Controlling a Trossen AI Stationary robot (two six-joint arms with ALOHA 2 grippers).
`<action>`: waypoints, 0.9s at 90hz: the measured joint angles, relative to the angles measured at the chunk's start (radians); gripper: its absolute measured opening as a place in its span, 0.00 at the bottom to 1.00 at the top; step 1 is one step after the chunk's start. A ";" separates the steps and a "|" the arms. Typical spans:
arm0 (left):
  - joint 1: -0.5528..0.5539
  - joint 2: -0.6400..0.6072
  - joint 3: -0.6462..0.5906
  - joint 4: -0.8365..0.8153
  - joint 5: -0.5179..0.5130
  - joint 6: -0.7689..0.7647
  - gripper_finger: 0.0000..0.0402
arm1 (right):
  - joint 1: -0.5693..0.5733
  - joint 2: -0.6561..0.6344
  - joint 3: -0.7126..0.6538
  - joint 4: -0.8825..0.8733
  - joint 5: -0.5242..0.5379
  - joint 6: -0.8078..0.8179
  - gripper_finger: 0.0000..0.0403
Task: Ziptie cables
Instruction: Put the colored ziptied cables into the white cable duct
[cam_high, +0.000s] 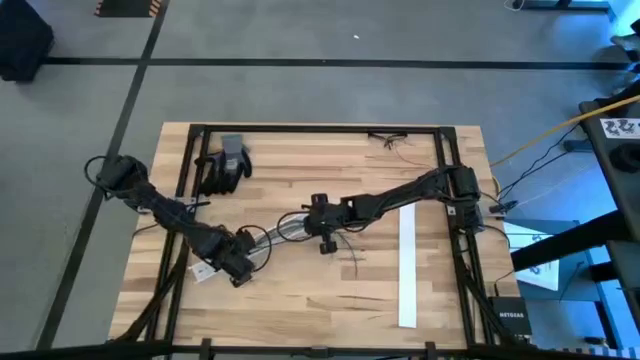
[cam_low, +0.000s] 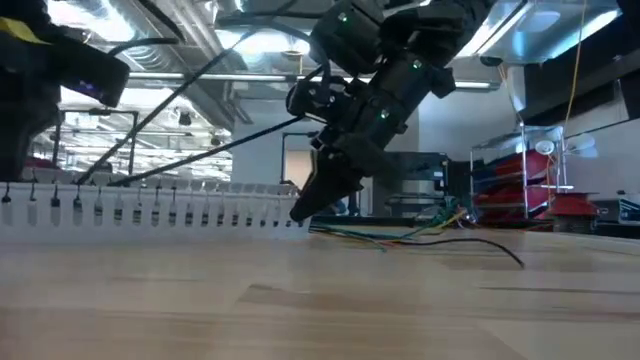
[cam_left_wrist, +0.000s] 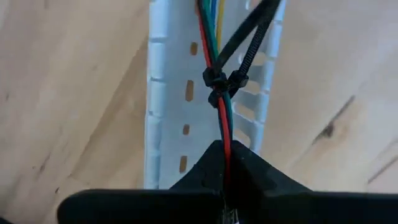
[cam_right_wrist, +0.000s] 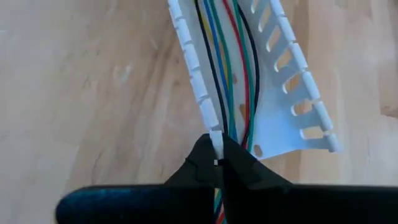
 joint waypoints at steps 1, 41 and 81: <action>-0.002 0.000 0.000 -0.005 -0.001 0.006 0.02 | 0.000 0.000 0.000 0.000 -0.001 0.000 0.00; -0.042 0.002 -0.048 -0.034 0.017 0.082 0.06 | -0.001 0.000 0.000 -0.013 -0.002 -0.016 0.00; 0.022 0.001 -0.005 -0.038 0.096 0.150 0.36 | -0.001 -0.013 0.000 -0.053 -0.009 -0.024 0.00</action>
